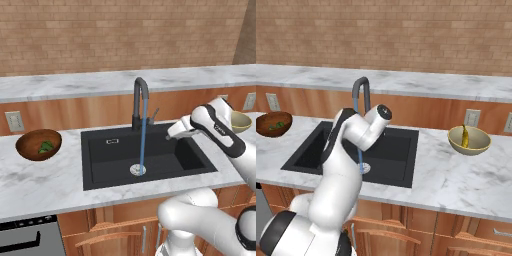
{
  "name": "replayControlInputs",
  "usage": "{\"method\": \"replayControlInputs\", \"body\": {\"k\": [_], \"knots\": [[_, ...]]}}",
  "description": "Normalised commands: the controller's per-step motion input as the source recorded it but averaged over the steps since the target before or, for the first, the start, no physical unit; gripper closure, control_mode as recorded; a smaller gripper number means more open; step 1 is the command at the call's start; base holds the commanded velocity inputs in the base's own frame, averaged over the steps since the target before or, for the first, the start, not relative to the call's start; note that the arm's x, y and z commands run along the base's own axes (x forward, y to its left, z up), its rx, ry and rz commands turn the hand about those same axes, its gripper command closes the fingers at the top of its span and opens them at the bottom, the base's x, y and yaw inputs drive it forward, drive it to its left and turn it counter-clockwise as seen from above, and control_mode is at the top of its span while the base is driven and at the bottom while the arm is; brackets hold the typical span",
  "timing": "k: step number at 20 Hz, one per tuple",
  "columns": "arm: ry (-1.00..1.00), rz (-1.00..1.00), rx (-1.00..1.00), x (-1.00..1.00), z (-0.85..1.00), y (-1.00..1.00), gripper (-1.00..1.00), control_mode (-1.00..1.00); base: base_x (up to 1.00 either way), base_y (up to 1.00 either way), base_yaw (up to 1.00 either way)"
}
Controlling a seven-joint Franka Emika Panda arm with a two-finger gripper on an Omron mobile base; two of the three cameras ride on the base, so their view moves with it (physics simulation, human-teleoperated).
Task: Pick the avocados from the sink and place them in one bowl. Place the banana in the other bowl. Then turn off the sink faucet.
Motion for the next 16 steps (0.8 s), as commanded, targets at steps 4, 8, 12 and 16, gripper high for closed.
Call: {"method": "replayControlInputs", "body": {"k": [4, 8, 12, 16], "knots": [[-0.15, 0.07, -0.03, 0.01, -0.29, -0.15, -1.0, -1.0, 0.0, 0.0, 0.0], [-0.25, 0.11, -0.06, 0.15, -0.2, -0.06, -1.0, -1.0, 0.0, 0.0, 0.0], [-0.3, 0.2, -0.03, 0.31, -0.12, -0.2, -1.0, -1.0, 0.0, 0.0, 0.0], [-0.22, 0.28, 0.0, 0.33, -0.03, -0.39, -1.0, -1.0, 0.0, 0.0, 0.0]]}}
